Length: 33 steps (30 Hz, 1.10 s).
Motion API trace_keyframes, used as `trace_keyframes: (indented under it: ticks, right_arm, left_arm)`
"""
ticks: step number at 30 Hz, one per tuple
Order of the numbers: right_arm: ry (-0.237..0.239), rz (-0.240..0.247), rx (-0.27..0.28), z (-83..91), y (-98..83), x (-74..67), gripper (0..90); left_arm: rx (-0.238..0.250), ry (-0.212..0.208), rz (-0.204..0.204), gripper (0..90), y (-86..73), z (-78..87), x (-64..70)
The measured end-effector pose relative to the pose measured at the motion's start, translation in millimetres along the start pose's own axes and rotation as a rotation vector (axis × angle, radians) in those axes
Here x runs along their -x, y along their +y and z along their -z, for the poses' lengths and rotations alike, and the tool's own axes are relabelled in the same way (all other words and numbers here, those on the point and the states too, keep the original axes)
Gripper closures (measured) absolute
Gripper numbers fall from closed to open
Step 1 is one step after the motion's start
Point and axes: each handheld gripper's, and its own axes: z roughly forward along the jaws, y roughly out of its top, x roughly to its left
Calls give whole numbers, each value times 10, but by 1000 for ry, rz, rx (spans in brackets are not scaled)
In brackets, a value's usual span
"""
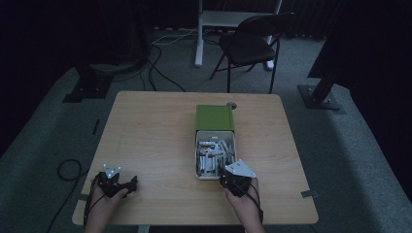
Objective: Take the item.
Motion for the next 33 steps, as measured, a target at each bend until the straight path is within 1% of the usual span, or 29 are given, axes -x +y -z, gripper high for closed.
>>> trace_keyframes:
  ticks: [2, 4, 5, 7, 8, 10, 11, 14, 16, 18, 19, 22, 23, 28, 30, 33]
  right_arm:
    - [-13, 9, 4, -8, -6, -7, 679]
    - [1, 5, 9, -25, 0, -28, 654]
    - [0, 11, 9, -34, 6, -41, 657]
    - [-19, 13, 10, -52, 13, -62, 666]
    - [-26, 12, 9, -60, 16, -68, 677]
    - [-56, 13, 3, -63, 19, -72, 688]
    - [-60, 9, 0, -63, 18, -71, 697]
    - [-80, 21, -13, -54, 10, -76, 720]
    - [-86, 32, -20, -54, -1, -81, 769]
    - [-83, 39, -35, -59, -9, -86, 810]
    - [-76, 27, -45, -63, -11, -83, 831]
    - [-78, 6, -69, -91, -37, -54, 898]
    - [-75, -5, -68, -92, -46, -50, 900]
    - [-73, -20, -46, -60, -51, -40, 900]
    - [-59, -32, -36, -35, -41, -33, 900]
    - [-50, -43, -26, 17, -14, -28, 900]
  left_arm:
    - [0, 0, 0, 100, 0, 0, 0]
    - [0, 0, 0, 100, 0, 0, 0]
    - [0, 0, -1, 100, 0, 0, 0]
    - [0, 0, 0, 100, 0, 0, 0]
    - [0, 0, -1, 100, 0, 0, -1]
    - [0, 0, 0, 100, 0, 0, 0]
    - [0, 0, -1, 100, 0, 0, -1]
    - [0, 0, 0, 100, 0, 0, 0]
    - [0, 0, 0, 100, 0, 0, -1]
    - [0, 0, 0, 100, 0, 0, 0]
    - [0, 0, 0, 100, 0, 0, 0]
    - [0, 0, 0, 100, 0, 0, 0]
    - [0, 0, 0, 100, 0, 0, -1]
    - [0, 0, 0, 100, 0, 0, -1]
    - [0, 0, 0, 100, 0, 1, -1]
    - [0, 0, 0, 100, 0, 0, -1]
